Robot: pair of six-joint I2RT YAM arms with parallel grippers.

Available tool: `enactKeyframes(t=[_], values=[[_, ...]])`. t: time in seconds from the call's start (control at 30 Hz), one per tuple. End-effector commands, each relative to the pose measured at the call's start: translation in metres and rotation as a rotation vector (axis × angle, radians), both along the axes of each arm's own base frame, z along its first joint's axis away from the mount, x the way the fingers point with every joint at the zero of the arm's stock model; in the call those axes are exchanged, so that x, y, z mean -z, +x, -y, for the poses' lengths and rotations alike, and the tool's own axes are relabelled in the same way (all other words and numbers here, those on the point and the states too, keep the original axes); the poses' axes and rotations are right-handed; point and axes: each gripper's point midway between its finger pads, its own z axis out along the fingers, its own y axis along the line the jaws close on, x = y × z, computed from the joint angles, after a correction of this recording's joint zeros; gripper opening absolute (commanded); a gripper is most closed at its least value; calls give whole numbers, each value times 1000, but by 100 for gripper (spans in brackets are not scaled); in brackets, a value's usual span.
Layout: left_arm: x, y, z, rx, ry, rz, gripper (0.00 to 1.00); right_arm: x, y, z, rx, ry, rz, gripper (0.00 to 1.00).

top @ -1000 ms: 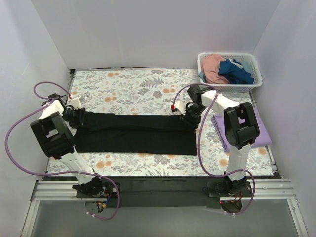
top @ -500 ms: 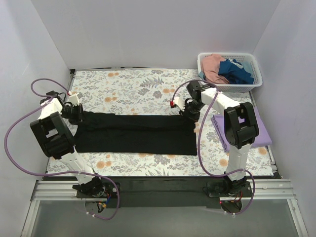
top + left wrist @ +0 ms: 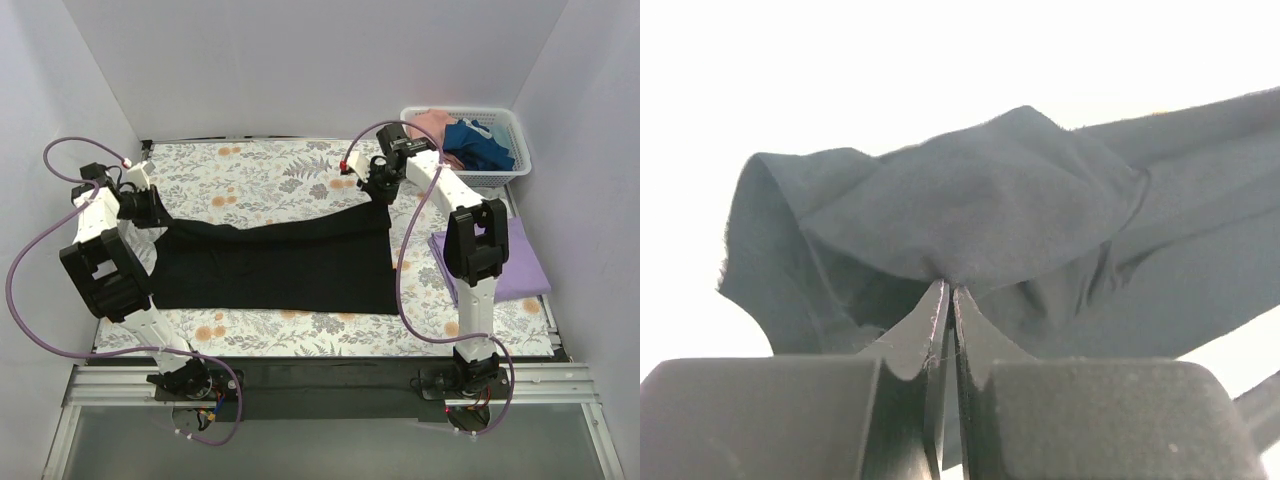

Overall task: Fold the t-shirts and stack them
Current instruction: Fold the tshirt

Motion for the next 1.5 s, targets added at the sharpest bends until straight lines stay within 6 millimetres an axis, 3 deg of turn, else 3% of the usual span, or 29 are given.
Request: enactKeyframes(t=[0.0,0.2,0.43,0.53,0.8,1.13,1.33,1.47], values=[[-43,29,-4,-13,0,161,0,-11,23,0,16,-7,62,1],[-57,40,-2,-12,-16,229,0,-17,30,4,38,-10,108,1],[-53,21,0,29,42,224,0,-20,16,12,30,6,108,1],[-52,13,-3,19,67,222,0,-12,5,16,14,-3,84,1],[-13,-21,5,34,83,121,0,10,-15,18,-13,-12,20,1],[33,-47,6,33,115,16,0,39,-37,25,-42,-38,-46,1],[41,-50,5,41,122,10,0,49,-48,24,-58,-52,-77,1],[35,-52,7,73,130,24,0,41,-50,24,-70,-50,-57,1]])
